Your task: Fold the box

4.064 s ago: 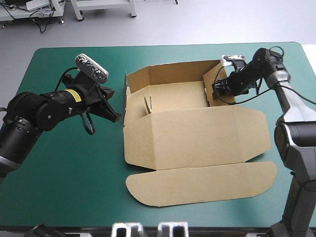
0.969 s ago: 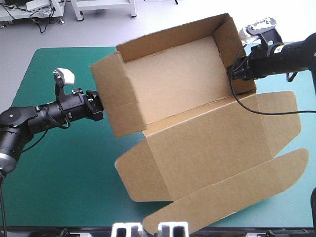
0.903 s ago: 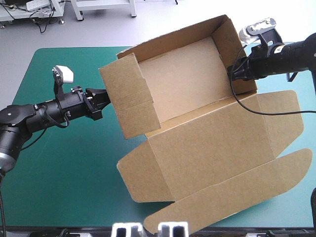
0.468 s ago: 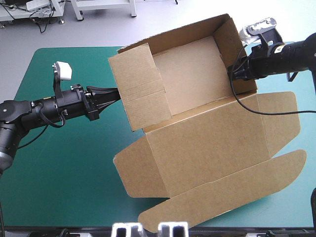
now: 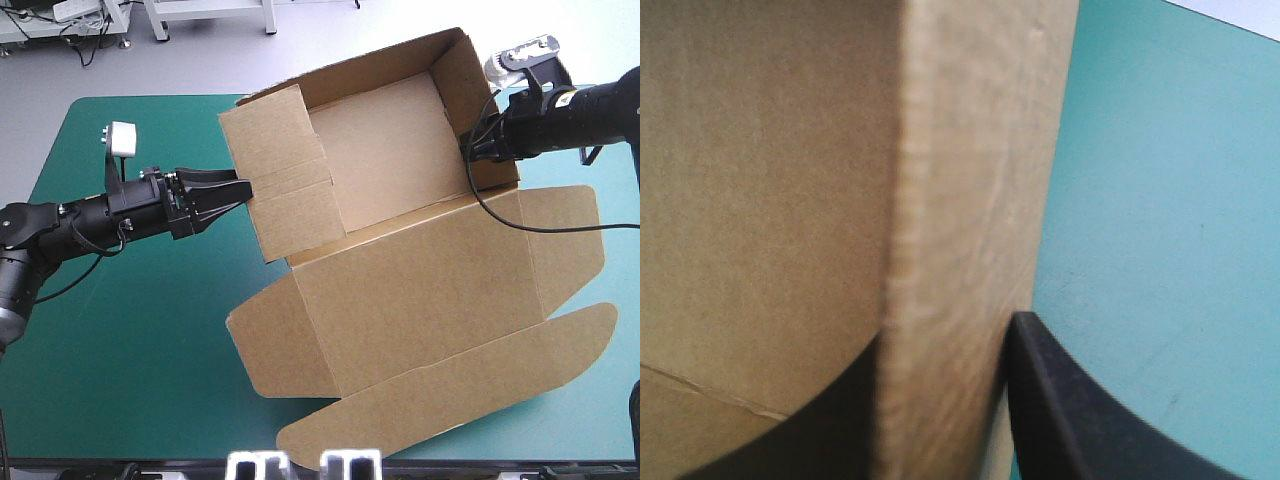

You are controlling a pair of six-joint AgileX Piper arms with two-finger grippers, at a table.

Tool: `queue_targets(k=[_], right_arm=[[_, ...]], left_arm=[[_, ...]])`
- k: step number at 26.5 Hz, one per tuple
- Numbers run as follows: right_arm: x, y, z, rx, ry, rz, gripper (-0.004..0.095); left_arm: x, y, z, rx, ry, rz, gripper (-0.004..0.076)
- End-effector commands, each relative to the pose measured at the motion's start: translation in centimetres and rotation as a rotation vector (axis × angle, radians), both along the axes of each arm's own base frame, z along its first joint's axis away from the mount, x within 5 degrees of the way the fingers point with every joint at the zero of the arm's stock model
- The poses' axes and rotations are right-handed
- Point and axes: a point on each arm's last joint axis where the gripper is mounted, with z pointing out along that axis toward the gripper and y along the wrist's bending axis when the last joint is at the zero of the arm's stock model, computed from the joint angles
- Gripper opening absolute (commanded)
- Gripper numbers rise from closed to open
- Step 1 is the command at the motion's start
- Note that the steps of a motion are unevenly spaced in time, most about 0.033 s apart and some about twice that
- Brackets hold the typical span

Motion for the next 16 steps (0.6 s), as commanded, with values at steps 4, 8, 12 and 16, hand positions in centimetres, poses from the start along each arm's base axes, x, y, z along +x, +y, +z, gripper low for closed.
queue_targets(k=[4, 8, 12, 16], right_arm=[[-1.0, 0.4, 2.5, 0.097, -0.116, -0.017, -0.002], [-0.3, 0.4, 1.9, 0.107, -0.087, -0.029, -0.002], [0.6, 0.5, 1.2, 0.115, -0.063, -0.035, -0.0019], [1.8, 0.1, 1.2, 0.125, -0.106, -0.116, -0.0018]], left_arm=[[-0.7, -0.4, 1.8, -0.074, -0.018, -0.009, 0.0367], [-0.4, -1.7, 1.6, -0.046, -0.017, 0.026, 0.0369], [0.2, -3.2, 1.5, 0.031, -0.053, 0.125, 0.0369], [1.3, -3.3, 2.3, 0.088, -0.076, 0.314, 0.0415]])
